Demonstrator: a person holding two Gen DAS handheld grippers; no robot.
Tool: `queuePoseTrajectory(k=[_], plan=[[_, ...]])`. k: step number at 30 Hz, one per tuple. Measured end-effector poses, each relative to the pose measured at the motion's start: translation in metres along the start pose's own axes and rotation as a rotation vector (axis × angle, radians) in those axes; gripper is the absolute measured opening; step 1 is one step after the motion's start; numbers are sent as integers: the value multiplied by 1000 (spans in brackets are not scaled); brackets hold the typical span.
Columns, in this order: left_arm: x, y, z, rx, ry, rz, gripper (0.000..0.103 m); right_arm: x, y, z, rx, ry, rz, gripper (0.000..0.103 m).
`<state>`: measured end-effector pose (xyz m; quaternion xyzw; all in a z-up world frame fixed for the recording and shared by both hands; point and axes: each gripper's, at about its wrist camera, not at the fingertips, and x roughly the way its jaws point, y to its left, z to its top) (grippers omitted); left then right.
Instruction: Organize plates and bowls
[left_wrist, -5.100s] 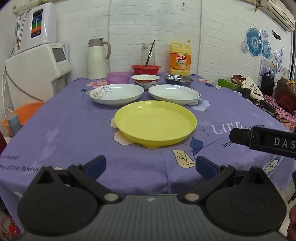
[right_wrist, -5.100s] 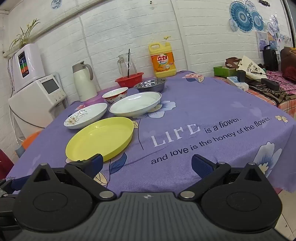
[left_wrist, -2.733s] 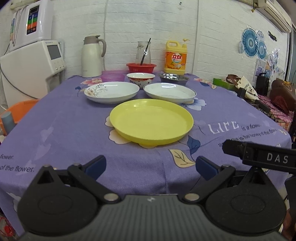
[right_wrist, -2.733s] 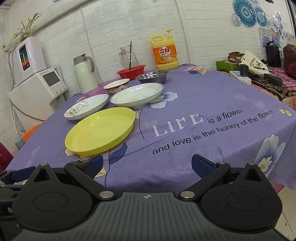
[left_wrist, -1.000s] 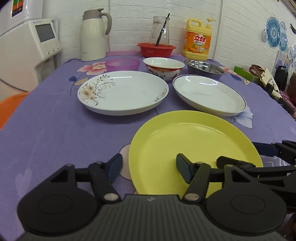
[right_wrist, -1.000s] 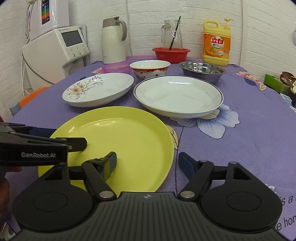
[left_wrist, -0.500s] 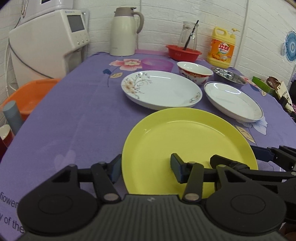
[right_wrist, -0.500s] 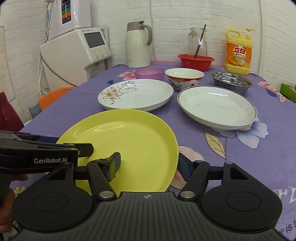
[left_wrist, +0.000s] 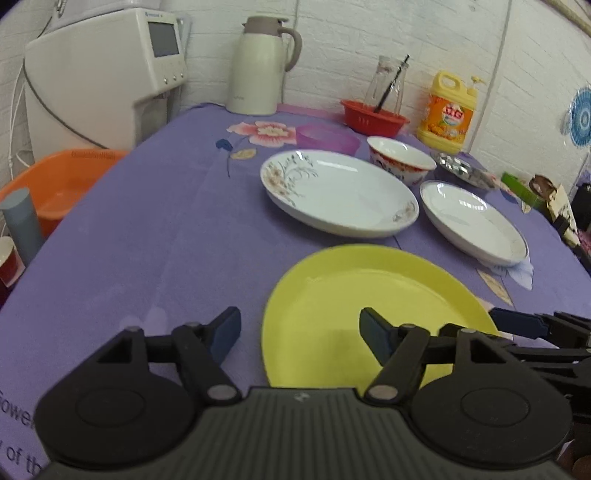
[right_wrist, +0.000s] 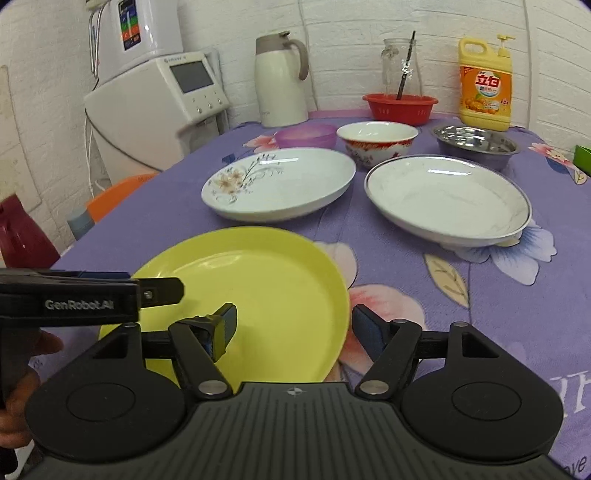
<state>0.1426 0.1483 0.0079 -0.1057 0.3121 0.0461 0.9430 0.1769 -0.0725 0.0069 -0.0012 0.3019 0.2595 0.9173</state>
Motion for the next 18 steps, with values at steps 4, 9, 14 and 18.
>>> queuePoseTrajectory(k=[4,9,14,18], plan=[[-6,22,32,-27,-67,8,73,-5,-11,32,-17,-64,-8,103],[3,34,68,-41,-103,24,76,23,-13,80,-96,-115,13,103],[23,34,71,-22,-83,63,80,83,-23,111,-60,-60,81,103],[45,40,69,-25,-32,69,80,122,-36,121,10,13,116,103]])
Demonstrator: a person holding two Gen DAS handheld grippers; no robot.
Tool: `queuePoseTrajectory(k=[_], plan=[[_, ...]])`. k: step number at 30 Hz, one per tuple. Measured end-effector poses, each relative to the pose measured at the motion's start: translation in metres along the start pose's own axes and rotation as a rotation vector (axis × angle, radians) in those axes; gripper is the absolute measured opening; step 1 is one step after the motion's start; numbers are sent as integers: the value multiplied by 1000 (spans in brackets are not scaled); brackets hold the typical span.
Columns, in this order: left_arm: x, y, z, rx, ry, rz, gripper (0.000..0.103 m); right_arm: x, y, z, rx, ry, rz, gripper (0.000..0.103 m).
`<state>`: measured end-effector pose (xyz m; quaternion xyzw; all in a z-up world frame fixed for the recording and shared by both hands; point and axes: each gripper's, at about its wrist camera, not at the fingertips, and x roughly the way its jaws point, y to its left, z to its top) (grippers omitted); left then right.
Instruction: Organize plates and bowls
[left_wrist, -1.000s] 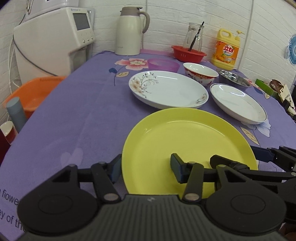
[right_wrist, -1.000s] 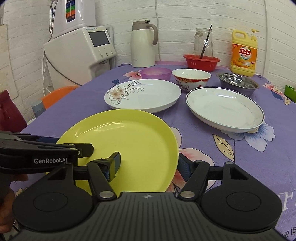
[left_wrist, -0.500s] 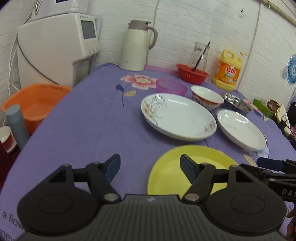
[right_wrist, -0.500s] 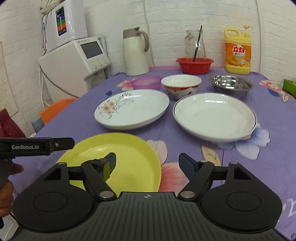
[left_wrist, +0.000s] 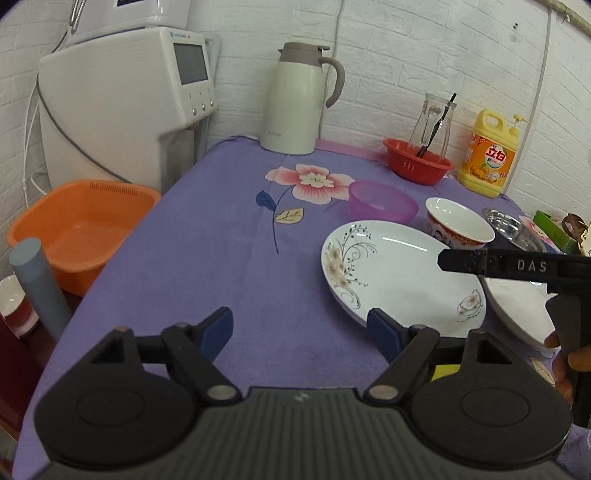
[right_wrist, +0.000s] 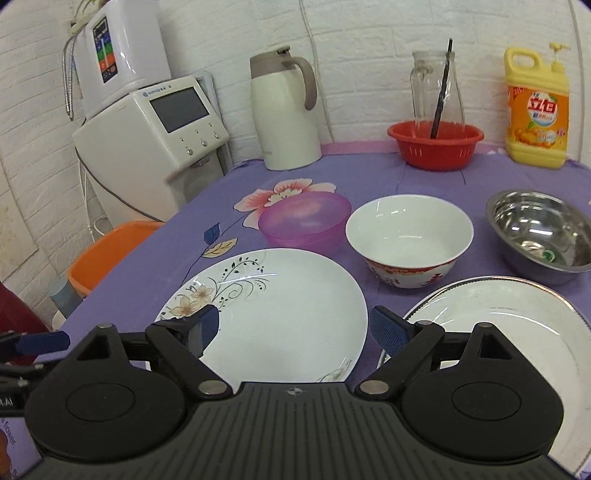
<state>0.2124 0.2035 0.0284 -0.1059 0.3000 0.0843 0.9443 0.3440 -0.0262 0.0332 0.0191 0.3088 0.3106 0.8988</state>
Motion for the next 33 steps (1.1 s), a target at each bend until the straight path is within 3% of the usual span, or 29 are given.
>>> queuePoseTrajectory(k=[13,18,22,28,33], plan=[[31,11,9,-42,43,3,80,44,14,3,-73,119,-53,103],[36,16,10,-64,66,19,80,42,27,1,-93,128,34,103],[40,15,17,-80,56,7,82,35,26,-3,-129,122,10,103],[74,2,25,-68,115,-16,82,39,24,-8,-165,184,32,103],[81,-1,29,-48,106,-16,82,39,19,-4,-196,221,62,103]])
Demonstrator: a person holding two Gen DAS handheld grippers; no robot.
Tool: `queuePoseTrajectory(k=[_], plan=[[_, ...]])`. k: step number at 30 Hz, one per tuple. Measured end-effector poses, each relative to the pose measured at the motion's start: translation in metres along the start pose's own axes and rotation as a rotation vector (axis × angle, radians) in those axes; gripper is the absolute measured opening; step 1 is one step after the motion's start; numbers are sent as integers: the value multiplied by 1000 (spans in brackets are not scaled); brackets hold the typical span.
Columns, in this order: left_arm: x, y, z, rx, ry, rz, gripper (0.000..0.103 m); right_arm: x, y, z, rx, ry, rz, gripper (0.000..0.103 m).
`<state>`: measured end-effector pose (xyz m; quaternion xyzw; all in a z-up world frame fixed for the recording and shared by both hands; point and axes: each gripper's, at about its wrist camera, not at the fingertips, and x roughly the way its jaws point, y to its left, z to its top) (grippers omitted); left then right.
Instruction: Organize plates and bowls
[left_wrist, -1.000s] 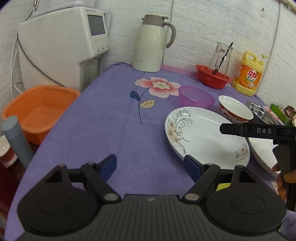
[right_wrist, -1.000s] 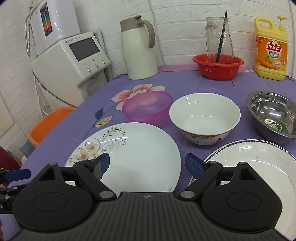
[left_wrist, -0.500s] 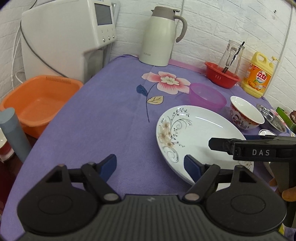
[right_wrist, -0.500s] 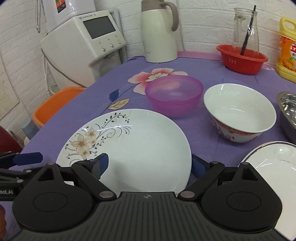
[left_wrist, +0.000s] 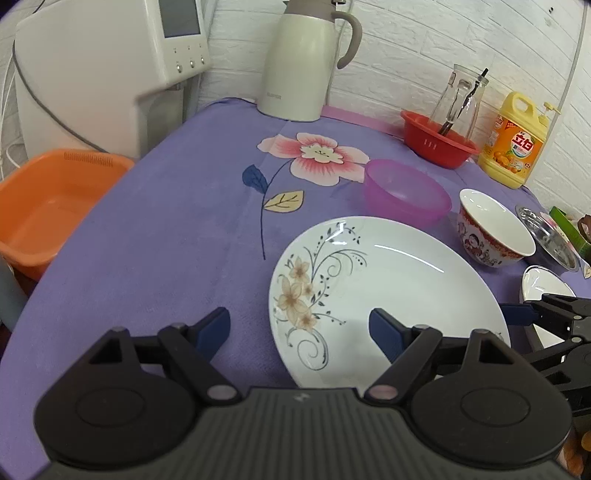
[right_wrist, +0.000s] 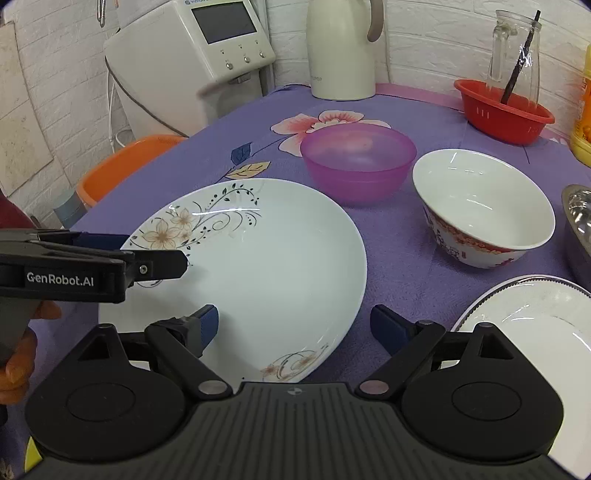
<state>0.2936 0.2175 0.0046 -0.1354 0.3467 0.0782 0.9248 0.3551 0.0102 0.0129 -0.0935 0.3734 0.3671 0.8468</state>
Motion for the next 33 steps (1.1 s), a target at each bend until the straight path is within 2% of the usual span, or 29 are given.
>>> queuePoseTrajectory(k=[4,10,12,13,17,25,33], plan=[[5,-4,-2,11,8,1,82,2,6,-3,-41,-2,-7,103],[9,-14,-2,68,16,33,81,5,16,-3,-87,-1,39,103],[12,-19,-1,90,21,28,77,5,16,-2,-78,-3,38,103],[12,-22,-1,103,22,14,71,4,15,-2,-69,-7,40,103],[12,-26,5,67,43,-10,70,1,16,-1,-14,-8,0,103],[-8,-42,13,116,-5,-29,71,-23,19,-1,33,-80,-48,103],[-43,-48,-2,109,-38,-59,71,-58,36,-20,24,-124,-76,103]])
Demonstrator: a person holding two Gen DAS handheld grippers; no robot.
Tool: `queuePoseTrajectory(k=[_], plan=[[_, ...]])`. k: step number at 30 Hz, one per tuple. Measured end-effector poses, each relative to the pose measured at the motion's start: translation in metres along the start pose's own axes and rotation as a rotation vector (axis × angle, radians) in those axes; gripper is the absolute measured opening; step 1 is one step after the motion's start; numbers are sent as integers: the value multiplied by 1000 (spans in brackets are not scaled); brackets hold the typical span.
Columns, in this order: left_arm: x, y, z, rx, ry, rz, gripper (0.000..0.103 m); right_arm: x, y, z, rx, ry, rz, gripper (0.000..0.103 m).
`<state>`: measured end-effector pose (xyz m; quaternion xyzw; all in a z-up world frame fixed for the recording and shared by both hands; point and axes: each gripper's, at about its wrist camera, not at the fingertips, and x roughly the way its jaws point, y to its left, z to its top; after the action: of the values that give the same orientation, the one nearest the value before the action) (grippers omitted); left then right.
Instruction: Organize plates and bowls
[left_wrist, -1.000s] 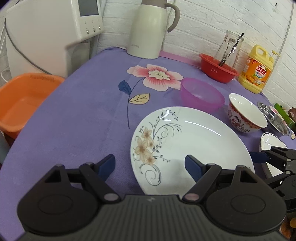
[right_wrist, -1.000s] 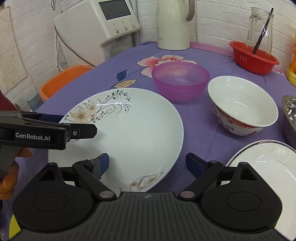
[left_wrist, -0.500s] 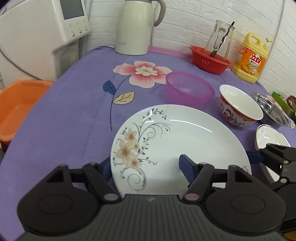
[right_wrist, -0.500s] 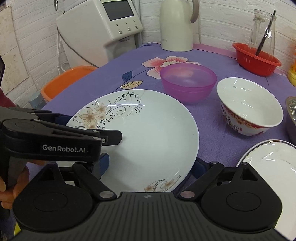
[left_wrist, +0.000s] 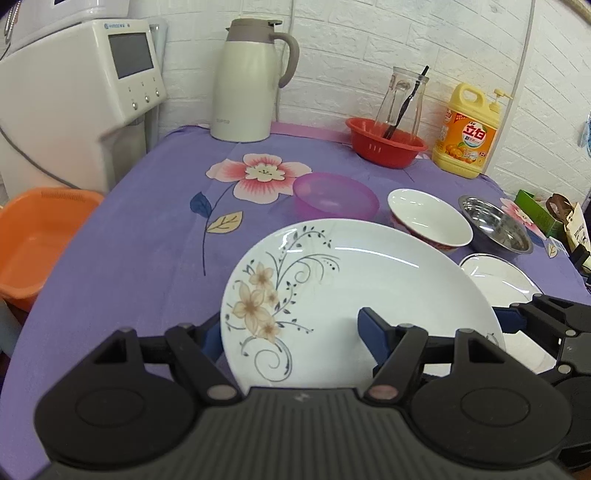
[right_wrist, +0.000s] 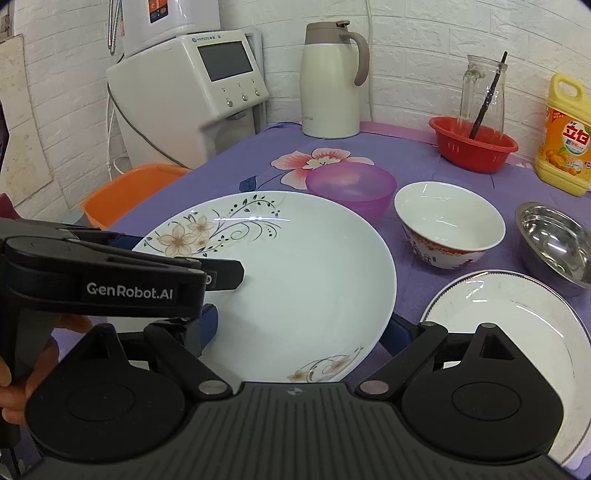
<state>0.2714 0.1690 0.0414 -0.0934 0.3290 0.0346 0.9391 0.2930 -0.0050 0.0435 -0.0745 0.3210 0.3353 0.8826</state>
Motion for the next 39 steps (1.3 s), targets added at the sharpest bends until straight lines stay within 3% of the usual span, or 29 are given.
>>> queuePoseTrajectory(k=[11,20,23,26,30,34,39], plan=[[-66,-24,-58,52,-9,-57,71,-64,24,-61,54,-13,-17,103],[-72,-28,-106,44,66,-54,70,-81,42,-99,36,0,-64,103],[-74,-25,-115,42,35,-26,68,-79,45,-103,12,-8,-77,103],[-85,-32,-115,96,-38,15,79,-80,41,-105,38,-21,-78,103],[-103,-31,-106,79,-109,0,91,-99,30,-106,98,-99,-100,103],[-107,-31,-94,42,-126,-13,93,-114,20,-105,137,-147,-134,103],[-101,-40,-87,34,-107,-16,93,-117,-4,-111,225,-142,-165,103]])
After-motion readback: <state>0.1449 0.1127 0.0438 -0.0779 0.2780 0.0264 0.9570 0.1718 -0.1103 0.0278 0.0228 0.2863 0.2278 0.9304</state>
